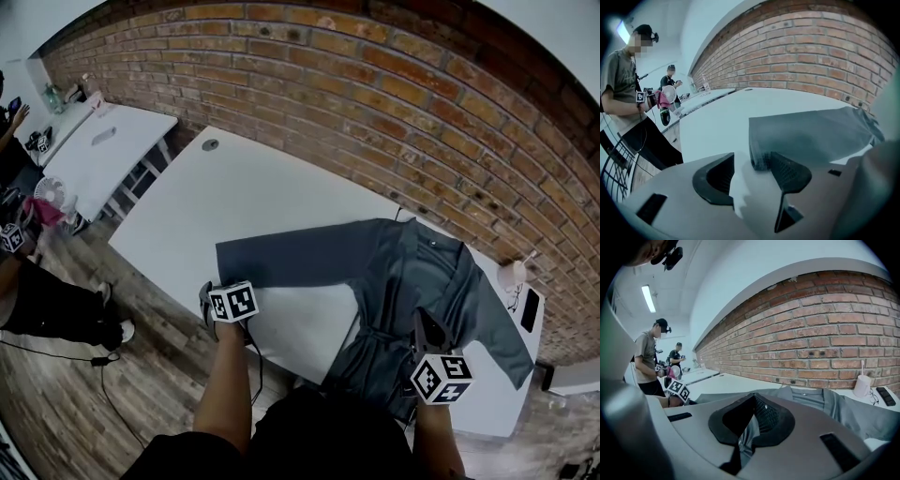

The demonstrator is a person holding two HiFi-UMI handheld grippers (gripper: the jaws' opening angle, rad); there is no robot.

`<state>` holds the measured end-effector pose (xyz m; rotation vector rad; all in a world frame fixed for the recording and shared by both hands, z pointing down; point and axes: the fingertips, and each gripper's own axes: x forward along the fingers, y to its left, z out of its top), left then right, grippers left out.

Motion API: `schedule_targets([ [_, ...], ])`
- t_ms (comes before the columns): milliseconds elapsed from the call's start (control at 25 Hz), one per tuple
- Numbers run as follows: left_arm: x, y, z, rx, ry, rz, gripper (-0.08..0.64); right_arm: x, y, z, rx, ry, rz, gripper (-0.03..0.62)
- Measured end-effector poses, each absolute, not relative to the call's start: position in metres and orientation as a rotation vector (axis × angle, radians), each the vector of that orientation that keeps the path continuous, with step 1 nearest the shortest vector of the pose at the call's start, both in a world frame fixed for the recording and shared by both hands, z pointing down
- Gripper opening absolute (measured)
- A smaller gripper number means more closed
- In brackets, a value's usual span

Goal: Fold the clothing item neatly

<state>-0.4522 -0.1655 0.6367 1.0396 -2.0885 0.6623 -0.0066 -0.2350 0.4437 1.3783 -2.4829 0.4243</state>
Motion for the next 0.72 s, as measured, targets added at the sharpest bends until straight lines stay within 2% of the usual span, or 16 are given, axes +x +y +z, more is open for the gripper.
schedule_targets([
  [80, -0.448, -0.170, 0.638, 1.067, -2.052, 0.678, 0.214, -0.001, -0.235, 0.445, 1.396, -2.471, 0.434, -0.009],
  [200, -0.437, -0.177, 0.642, 1.116, -1.975, 0.688, 0.102, 0.003, -0.234, 0.449, 1.411, -2.462, 0.449, -0.009],
  [360, -0.432, -0.180, 0.641, 1.135, -1.976, 0.779, 0.032, 0.002, -0.227, 0.449, 1.403, -2.465, 0.438, -0.009],
  [720, -0.423, -0.211, 0.585, 1.246, -2.142, 0.730, 0.017, 0.031, -0.220, 0.449, 1.476, -2.422, 0.458, -0.009],
])
